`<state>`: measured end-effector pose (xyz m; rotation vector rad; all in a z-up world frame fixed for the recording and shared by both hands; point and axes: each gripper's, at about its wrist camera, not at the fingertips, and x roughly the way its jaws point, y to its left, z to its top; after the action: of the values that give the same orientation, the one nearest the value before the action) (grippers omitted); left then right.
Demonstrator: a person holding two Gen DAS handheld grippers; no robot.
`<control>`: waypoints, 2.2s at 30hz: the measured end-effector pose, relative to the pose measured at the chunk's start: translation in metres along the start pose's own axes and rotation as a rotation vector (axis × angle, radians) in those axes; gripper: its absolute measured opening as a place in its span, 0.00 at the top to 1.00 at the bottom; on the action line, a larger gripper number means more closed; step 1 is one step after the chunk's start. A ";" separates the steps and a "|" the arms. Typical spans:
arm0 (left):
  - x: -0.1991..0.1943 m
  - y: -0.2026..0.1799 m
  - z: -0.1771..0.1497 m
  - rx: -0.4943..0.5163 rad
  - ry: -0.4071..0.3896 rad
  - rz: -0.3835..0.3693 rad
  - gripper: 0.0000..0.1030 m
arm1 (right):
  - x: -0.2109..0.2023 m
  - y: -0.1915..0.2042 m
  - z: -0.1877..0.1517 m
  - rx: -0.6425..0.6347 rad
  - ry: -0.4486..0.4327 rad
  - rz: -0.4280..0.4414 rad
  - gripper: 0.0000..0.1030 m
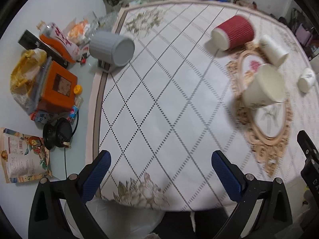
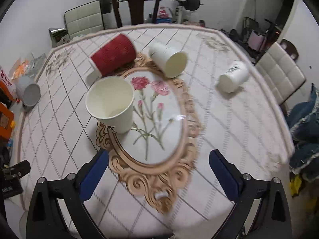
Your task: Flip cup upright
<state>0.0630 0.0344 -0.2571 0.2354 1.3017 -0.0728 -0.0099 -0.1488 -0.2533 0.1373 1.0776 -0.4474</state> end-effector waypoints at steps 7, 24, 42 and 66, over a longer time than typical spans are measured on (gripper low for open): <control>-0.089 -0.005 -0.028 -0.014 -0.121 -0.024 0.00 | -0.104 -0.022 0.002 -0.036 -0.074 0.002 0.00; -0.249 -0.003 -0.099 -0.075 -0.318 -0.057 0.00 | -0.290 -0.066 -0.023 -0.075 -0.169 0.075 0.00; -0.285 0.002 -0.111 -0.099 -0.412 -0.047 0.00 | -0.331 -0.068 -0.021 -0.098 -0.217 0.087 0.00; -0.288 0.001 -0.113 -0.112 -0.452 -0.029 0.00 | -0.339 -0.072 -0.014 -0.102 -0.230 0.085 0.00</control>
<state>-0.1204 0.0367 -0.0078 0.0958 0.8561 -0.0723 -0.1848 -0.1129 0.0437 0.0398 0.8629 -0.3223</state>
